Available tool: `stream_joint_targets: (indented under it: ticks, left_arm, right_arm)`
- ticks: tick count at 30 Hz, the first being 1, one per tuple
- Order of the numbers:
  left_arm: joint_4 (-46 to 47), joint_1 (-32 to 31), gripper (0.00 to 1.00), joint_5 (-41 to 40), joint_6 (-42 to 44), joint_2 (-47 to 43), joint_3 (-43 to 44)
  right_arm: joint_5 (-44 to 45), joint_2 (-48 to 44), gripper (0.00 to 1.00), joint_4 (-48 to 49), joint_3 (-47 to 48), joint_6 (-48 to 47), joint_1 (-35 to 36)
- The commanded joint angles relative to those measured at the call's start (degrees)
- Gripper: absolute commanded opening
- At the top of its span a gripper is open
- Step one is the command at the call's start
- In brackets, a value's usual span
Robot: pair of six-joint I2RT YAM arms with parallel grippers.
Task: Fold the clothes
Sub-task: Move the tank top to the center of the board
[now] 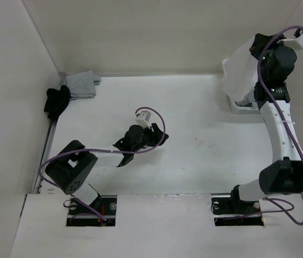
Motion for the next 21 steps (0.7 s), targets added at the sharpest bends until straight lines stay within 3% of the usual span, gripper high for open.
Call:
stream_joint_targets:
  ticks: [1,4,8,11,13,17,19,20,21]
  left_arm:
    - [2.07,4.15,0.45,0.13,-3.51,-7.26,-1.75]
    - [-0.99,8.10,0.45,0.40,-6.15,-11.99,-2.54]
    - [-4.60,11.62,0.45,-0.13,-7.39,-17.27,-3.24]
    - [-7.15,13.91,0.45,-0.13,-8.88,-20.79,-4.29]
    - [-8.73,14.61,0.45,-0.65,-8.53,-22.55,-5.44]
    - [-13.65,14.71,0.45,-2.85,-7.13,-22.56,-6.76]
    - [-16.81,14.01,0.45,-3.64,-4.76,-21.07,-6.59]
    - [-17.17,13.91,0.45,-3.73,-4.49,-20.89,-6.50]
    - [-19.35,12.52,0.46,-4.17,-3.10,-18.89,-5.37]
  right_arm:
    - [-1.12,-6.03,0.00,-0.69,3.60,0.93,6.93]
    - [-2.53,-7.27,0.00,-5.87,12.56,1.98,13.60]
    - [-2.88,-10.77,0.00,-5.80,10.41,3.30,20.46]
    - [-1.48,-18.67,0.00,0.85,-8.61,6.81,25.30]
    - [2.63,-25.43,0.00,7.62,-30.90,12.85,27.59]
    - [4.68,-33.44,0.02,18.35,-62.23,24.64,28.57]
    - [4.94,-40.10,0.10,16.20,-72.45,26.77,28.22]
    - [5.12,-40.92,0.10,15.39,-73.10,26.77,28.13]
    - [6.16,-45.63,0.18,8.16,-74.59,26.34,26.91]
